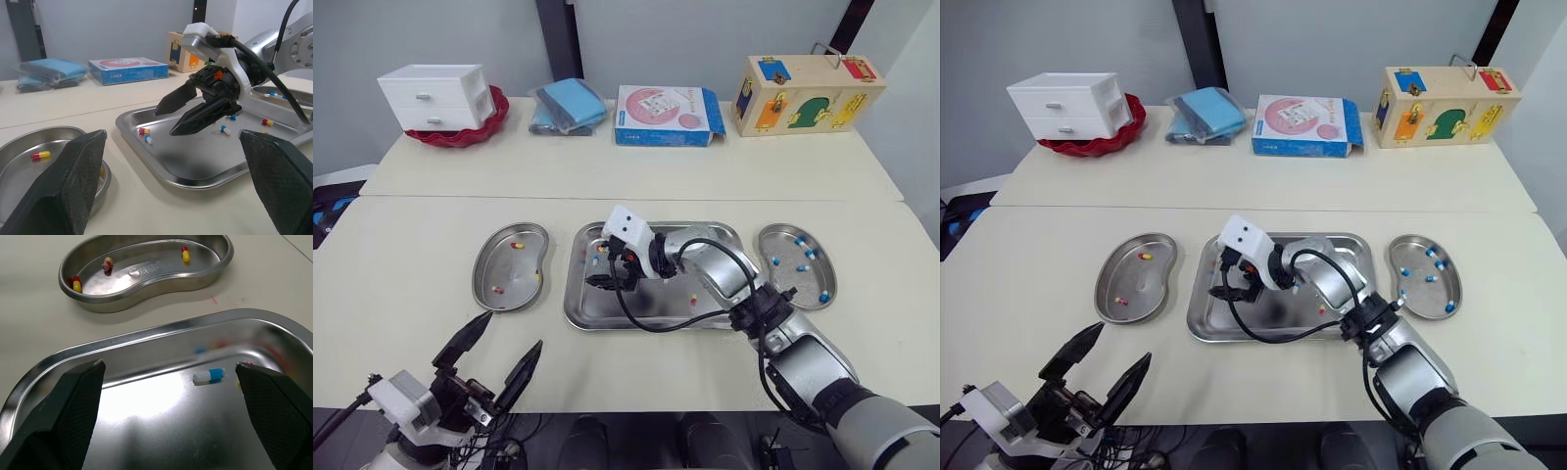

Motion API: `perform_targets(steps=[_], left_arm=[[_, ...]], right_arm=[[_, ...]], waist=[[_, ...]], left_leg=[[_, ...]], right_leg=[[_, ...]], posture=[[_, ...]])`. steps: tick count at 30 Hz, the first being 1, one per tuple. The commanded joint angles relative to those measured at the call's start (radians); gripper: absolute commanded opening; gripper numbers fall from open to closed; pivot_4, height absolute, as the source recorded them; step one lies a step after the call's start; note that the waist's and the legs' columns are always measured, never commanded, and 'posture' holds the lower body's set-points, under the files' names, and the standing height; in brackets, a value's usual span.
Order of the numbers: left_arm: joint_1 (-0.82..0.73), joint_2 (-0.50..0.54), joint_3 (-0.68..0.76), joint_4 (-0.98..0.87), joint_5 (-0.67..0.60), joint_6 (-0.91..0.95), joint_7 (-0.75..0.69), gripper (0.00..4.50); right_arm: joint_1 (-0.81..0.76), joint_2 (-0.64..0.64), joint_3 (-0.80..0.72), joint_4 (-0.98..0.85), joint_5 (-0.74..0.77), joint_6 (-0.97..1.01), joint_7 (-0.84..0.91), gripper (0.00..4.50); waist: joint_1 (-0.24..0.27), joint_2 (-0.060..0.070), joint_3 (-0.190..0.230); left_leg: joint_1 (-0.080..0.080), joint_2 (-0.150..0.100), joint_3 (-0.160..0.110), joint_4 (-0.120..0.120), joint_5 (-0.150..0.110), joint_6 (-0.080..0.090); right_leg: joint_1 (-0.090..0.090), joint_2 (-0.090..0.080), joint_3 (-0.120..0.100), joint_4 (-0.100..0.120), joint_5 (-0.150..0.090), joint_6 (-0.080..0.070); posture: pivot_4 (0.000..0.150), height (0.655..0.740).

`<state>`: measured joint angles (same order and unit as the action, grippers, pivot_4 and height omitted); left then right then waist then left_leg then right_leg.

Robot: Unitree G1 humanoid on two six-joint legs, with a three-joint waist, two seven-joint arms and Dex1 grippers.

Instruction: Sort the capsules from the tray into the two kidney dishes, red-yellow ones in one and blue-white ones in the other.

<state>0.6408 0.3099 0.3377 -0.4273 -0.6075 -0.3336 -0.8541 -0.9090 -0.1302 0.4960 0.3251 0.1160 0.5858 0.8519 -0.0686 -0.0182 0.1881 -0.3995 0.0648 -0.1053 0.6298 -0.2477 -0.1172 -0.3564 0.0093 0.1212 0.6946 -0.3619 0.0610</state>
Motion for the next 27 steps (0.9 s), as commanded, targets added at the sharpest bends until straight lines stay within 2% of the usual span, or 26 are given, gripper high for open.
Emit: perform_targets(steps=[1,2,5,9,15,27], left_arm=[[0.022,-0.007,-0.001,-0.031,0.007,-0.013,0.008,4.50],[0.025,-0.007,-0.001,-0.030,0.007,-0.015,0.008,4.50],[0.035,-0.013,-0.002,-0.026,0.009,-0.026,0.002,4.50],[0.045,-0.018,-0.001,-0.024,0.010,-0.034,-0.004,4.50],[0.047,-0.010,0.005,-0.031,0.009,-0.029,-0.005,4.50],[0.039,0.007,0.001,-0.069,0.018,0.006,0.029,4.50]], right_arm=[[-0.051,0.021,0.003,0.053,-0.023,-0.079,0.048,4.46],[-0.062,0.033,-0.004,0.084,-0.032,-0.089,0.042,4.46],[-0.097,0.063,-0.022,0.175,-0.054,-0.133,0.027,3.88],[-0.122,0.086,-0.035,0.254,-0.077,-0.183,0.030,2.43],[-0.156,0.117,-0.054,0.390,-0.111,-0.254,0.011,2.43],[-0.169,0.151,-0.097,0.462,-0.143,-0.307,0.020,2.43]], waist=[[-0.001,0.000,0.000],[-0.002,0.000,0.000],[-0.008,0.000,0.000],[-0.012,0.000,0.000],[-0.014,0.001,0.000],[-0.015,0.001,0.000]], left_leg=[[0.000,0.000,0.000,0.000,0.000,0.000],[0.000,0.000,0.000,0.000,0.000,0.000],[0.000,0.000,0.000,0.000,0.000,0.000],[0.000,0.000,0.000,0.000,0.000,0.000],[0.000,0.000,0.000,0.000,0.000,0.000],[0.000,0.000,0.001,0.000,0.000,0.000]], right_leg=[[0.000,0.000,0.000,0.000,0.000,0.000],[0.000,0.000,0.000,0.000,0.000,0.000],[0.000,0.000,0.000,0.000,0.000,0.000],[-0.001,0.000,0.000,0.000,0.000,0.000],[-0.001,0.000,0.000,0.001,0.000,0.000],[-0.001,0.000,0.001,0.001,0.000,0.000]], posture=[[0.150,0.7400],[0.150,0.7400],[0.150,0.7400],[0.150,0.7400],[0.150,0.7400],[0.150,0.7400]])
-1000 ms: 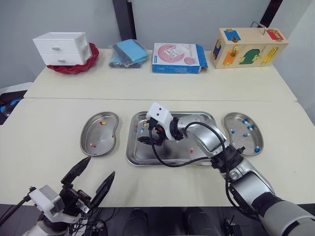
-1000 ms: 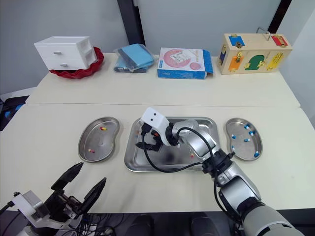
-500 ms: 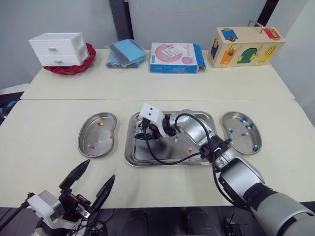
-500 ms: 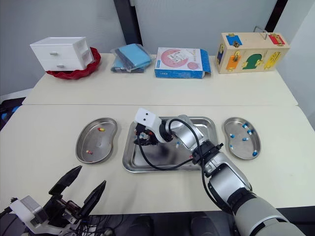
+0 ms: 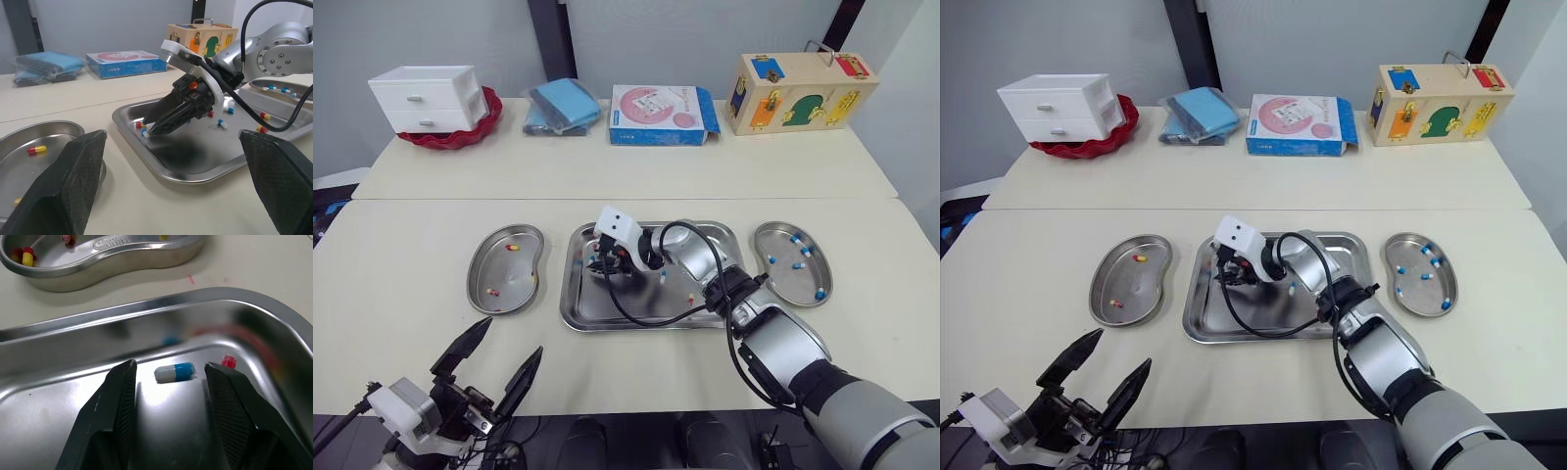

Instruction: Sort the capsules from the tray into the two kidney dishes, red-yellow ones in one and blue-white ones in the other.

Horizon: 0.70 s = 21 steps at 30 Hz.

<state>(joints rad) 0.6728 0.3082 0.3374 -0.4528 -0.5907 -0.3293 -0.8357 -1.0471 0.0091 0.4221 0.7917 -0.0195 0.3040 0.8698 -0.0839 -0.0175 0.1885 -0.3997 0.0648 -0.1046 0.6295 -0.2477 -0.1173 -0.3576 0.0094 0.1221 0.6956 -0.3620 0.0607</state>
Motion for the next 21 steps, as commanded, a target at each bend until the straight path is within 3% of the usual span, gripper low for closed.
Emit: perform_targets(steps=[1,20,21], left_arm=[[0.008,0.009,0.001,-0.044,0.001,0.003,0.012,4.50],[0.017,0.006,0.014,-0.006,-0.004,-0.025,-0.016,4.50],[0.015,0.007,0.014,-0.011,-0.004,-0.020,-0.013,4.50]], right_arm=[[-0.032,0.014,-0.025,0.000,-0.010,-0.029,0.000,2.43],[-0.046,0.048,-0.033,0.121,-0.083,-0.107,-0.023,2.43],[-0.046,0.049,-0.034,0.122,-0.085,-0.108,-0.023,1.98]], waist=[[0.000,0.000,0.000],[-0.001,0.000,0.000],[-0.001,0.000,0.000]], left_leg=[[0.000,0.000,0.000,0.000,0.000,0.000],[0.000,0.000,0.001,0.000,0.000,0.000],[0.000,0.000,0.001,0.000,0.000,0.000]], right_leg=[[0.000,0.000,0.000,0.000,0.000,0.000],[0.000,0.000,0.001,0.001,0.000,0.000],[0.000,0.000,0.001,0.001,0.000,0.000]], posture=[[0.150,0.7400],[0.150,0.7400],[0.150,0.7400]])
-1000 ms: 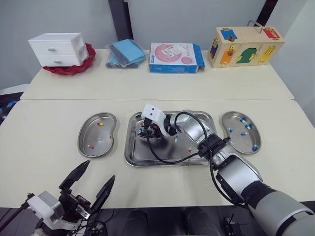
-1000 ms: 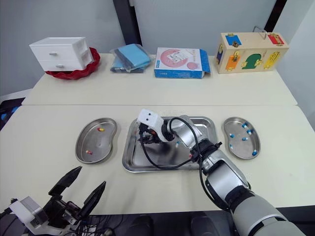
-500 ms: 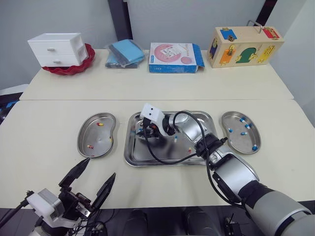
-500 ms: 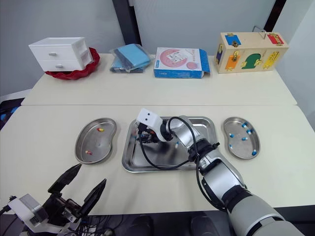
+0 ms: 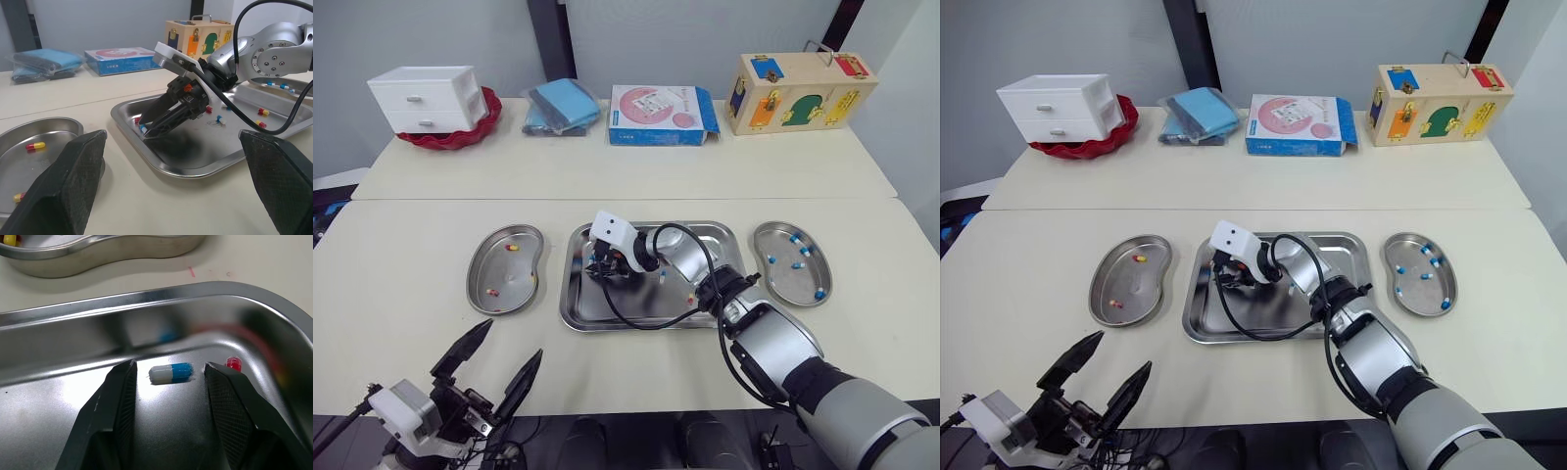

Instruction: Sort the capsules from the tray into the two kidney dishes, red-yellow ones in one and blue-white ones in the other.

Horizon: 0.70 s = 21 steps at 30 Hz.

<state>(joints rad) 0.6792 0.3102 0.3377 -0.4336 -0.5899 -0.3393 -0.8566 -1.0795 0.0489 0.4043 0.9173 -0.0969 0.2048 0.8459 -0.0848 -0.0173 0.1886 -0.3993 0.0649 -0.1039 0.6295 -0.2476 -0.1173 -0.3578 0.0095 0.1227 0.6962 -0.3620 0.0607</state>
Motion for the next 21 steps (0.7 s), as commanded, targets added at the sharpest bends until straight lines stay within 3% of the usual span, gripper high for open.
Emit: perform_targets(steps=[1,3,15,21], left_arm=[[0.007,0.007,0.013,-0.035,-0.004,-0.005,0.012,4.50],[0.005,0.010,0.012,-0.042,-0.003,0.001,0.018,4.50],[0.001,0.015,0.007,-0.017,-0.002,-0.011,0.009,4.50],[0.000,0.022,0.011,0.019,-0.019,-0.032,-0.043,4.50]], right_arm=[[-0.013,0.010,-0.016,-0.003,-0.008,-0.009,0.001,1.79],[-0.012,0.011,-0.018,-0.002,-0.010,-0.008,0.000,1.30],[-0.001,0.008,-0.027,-0.020,-0.013,-0.008,0.003,1.30],[0.086,-0.071,-0.053,-0.299,0.044,0.080,0.086,1.30]], waist=[[0.000,0.000,0.000],[0.000,0.000,0.000],[0.000,0.000,0.000],[0.003,0.000,0.000]], left_leg=[[0.000,0.000,0.000,0.000,0.000,0.000],[0.000,0.000,0.000,0.000,0.000,0.000],[0.000,0.000,0.000,0.000,0.000,0.000],[-0.001,0.000,0.000,0.000,0.000,0.000]], right_leg=[[0.000,0.000,0.000,0.000,0.000,0.000],[0.000,0.000,0.000,0.000,0.000,0.000],[0.000,0.000,0.000,0.000,0.000,0.000],[0.000,0.000,0.000,0.000,0.000,0.000]], posture=[[0.150,0.7400],[0.150,0.7400],[0.150,0.7400],[0.150,0.7400]])
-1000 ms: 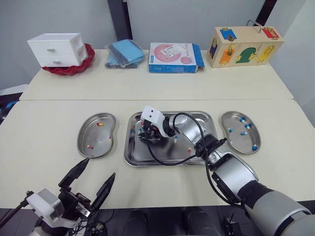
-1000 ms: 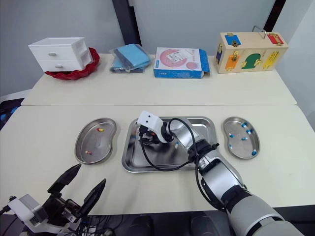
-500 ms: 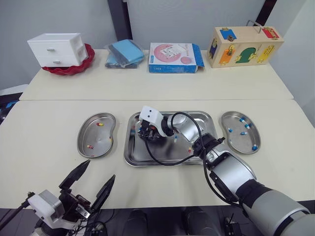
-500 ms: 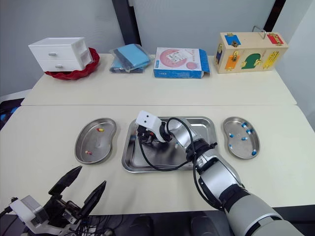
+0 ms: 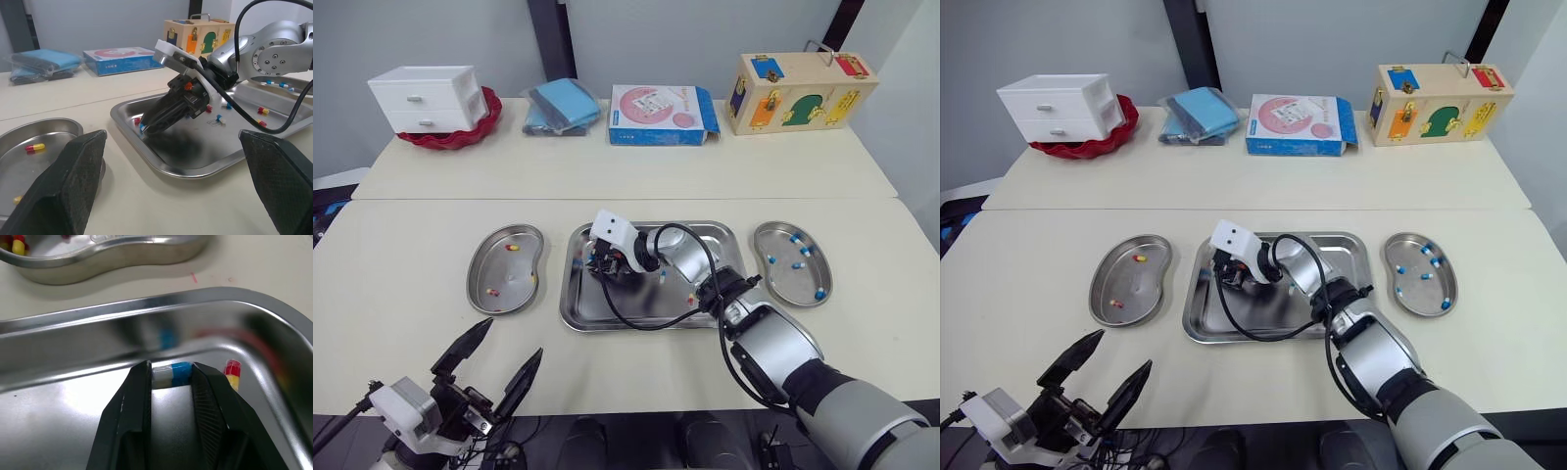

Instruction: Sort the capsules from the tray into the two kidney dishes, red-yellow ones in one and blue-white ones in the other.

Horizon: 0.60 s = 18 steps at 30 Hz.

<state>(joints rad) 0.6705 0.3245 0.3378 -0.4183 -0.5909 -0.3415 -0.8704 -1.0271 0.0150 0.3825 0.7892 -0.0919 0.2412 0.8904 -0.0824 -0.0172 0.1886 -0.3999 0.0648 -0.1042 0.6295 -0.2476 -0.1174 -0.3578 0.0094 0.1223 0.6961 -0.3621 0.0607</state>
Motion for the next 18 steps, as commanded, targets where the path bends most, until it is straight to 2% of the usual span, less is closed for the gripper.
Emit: perform_targets(steps=[1,6,10,15,18], left_arm=[[0.008,0.014,0.009,0.013,-0.026,-0.031,-0.052,4.50],[-0.014,0.055,-0.026,0.038,-0.049,-0.017,-0.151,4.50],[-0.098,0.075,-0.072,0.063,-0.070,-0.027,-0.232,4.50],[-0.208,0.090,-0.142,0.107,-0.085,-0.022,-0.331,4.50],[-0.251,0.094,-0.172,0.131,-0.093,-0.030,-0.391,4.50]], right_arm=[[0.077,-0.068,-0.045,-0.281,0.066,0.089,0.065,1.30],[0.310,-0.294,-0.109,-0.842,0.188,0.363,0.152,1.30],[0.466,-0.479,-0.263,-1.136,0.315,0.548,0.159,1.30],[0.641,-0.632,-0.514,-1.273,0.401,0.670,0.090,1.30],[0.741,-0.701,-0.590,-1.266,0.382,0.613,0.053,1.30]], waist=[[0.002,0.000,0.000],[0.020,0.001,0.000],[0.028,0.002,0.001],[0.029,0.001,0.001],[0.026,0.001,0.001]], left_leg=[[0.000,0.000,0.000,0.000,0.000,0.000],[-0.001,0.000,-0.002,0.000,0.000,0.000],[0.000,0.000,-0.001,0.001,0.000,0.000],[0.001,-0.001,-0.001,0.001,0.000,0.000],[0.001,-0.001,-0.001,0.001,0.000,0.000]], right_leg=[[0.000,0.000,0.000,0.000,0.000,0.000],[0.001,0.000,-0.001,-0.001,0.000,0.000],[0.002,0.000,-0.001,-0.001,0.000,0.000],[0.004,0.000,-0.001,-0.003,0.000,0.000],[0.004,0.000,-0.001,-0.004,0.000,0.000]], posture=[[0.150,0.7400],[0.150,0.7400],[0.150,0.7400],[0.150,0.7400],[0.150,0.7400]])
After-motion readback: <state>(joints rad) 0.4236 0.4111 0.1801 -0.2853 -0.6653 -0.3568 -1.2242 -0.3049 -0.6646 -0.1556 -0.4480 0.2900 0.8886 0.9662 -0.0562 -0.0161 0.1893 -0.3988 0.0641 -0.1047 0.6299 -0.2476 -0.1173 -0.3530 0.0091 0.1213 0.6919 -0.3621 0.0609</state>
